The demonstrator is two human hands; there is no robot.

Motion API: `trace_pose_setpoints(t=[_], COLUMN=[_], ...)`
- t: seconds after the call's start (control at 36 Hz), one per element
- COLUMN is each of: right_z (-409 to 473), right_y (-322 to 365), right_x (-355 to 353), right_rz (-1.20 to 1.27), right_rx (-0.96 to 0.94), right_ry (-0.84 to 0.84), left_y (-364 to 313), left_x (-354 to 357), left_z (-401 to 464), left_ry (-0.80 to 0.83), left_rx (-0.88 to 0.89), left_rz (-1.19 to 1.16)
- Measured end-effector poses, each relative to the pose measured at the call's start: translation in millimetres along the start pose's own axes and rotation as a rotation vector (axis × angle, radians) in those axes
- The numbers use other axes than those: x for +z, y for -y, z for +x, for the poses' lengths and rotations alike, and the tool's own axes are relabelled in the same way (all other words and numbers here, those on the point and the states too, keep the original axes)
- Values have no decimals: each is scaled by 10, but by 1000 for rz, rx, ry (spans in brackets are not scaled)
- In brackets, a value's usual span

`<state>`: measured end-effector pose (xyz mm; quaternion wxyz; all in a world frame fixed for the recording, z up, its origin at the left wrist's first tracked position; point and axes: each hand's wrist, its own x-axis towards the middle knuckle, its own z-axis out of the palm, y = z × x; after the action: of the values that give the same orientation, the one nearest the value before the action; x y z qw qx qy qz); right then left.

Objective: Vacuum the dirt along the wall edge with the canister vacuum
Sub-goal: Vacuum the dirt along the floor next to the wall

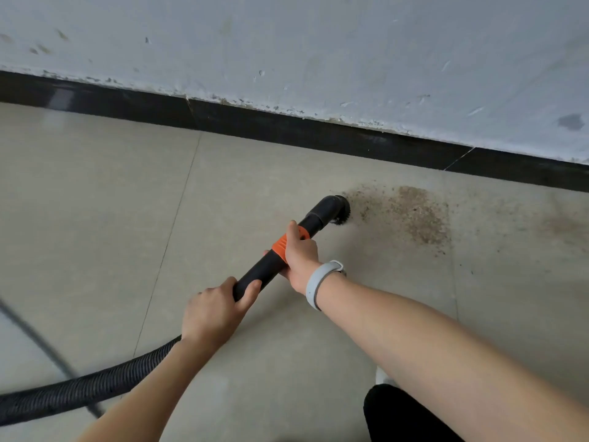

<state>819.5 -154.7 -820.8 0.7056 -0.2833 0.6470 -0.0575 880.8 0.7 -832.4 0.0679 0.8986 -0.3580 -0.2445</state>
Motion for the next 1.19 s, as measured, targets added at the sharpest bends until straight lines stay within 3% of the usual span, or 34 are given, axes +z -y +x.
trace_pose_setpoints(t=[0.19,0.33,0.58,0.89,1.19], right_z=[-153,-151,55,178,30], right_y=[28,100,333,402,-17], right_x=[53,169,246,-421,-899], right_rz=[53,-39,-151,-130,14], right_rx=[-27,-25,-89,-85,-2], right_ry=[-37,-45,81,122,111], left_y=[7,21,-16,-680,-732], left_x=[-65,-106,-95,211,288], left_z=[12,-7,233,-10,-412], left_ry=[40,14,-54,-57,-17], left_rx=[5,-31,-101,-100,-19], left_rz=[-39,-69,-91,-100,-5])
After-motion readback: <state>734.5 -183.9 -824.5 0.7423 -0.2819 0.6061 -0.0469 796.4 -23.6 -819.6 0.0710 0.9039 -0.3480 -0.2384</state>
